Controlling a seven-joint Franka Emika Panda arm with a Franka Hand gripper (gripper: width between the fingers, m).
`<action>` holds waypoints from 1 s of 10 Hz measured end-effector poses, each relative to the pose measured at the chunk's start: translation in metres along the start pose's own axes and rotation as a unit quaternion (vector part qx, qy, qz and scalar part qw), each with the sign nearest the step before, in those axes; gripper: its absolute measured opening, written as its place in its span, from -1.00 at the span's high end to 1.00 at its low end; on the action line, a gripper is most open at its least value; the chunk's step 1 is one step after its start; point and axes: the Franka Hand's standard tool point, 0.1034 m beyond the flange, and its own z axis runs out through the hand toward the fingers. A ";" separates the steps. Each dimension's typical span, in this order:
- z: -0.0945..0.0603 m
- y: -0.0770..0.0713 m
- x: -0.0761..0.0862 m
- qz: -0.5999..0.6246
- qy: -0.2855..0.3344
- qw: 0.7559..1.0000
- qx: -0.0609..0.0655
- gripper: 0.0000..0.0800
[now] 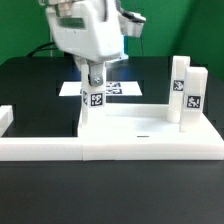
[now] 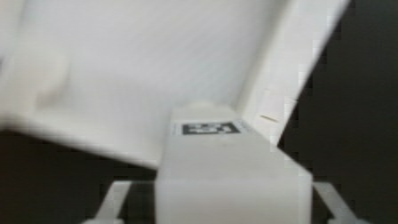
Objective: Assemble desk
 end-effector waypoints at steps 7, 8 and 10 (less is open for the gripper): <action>0.005 0.001 0.005 0.167 0.009 0.986 0.006 0.26; 0.005 0.000 0.003 0.176 0.011 0.984 0.008 0.26; 0.006 0.001 0.003 0.201 0.012 0.979 0.007 0.06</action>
Offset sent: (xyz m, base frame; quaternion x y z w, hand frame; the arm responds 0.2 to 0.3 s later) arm 0.0000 0.0000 0.0000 0.0000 0.0000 0.1938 0.9810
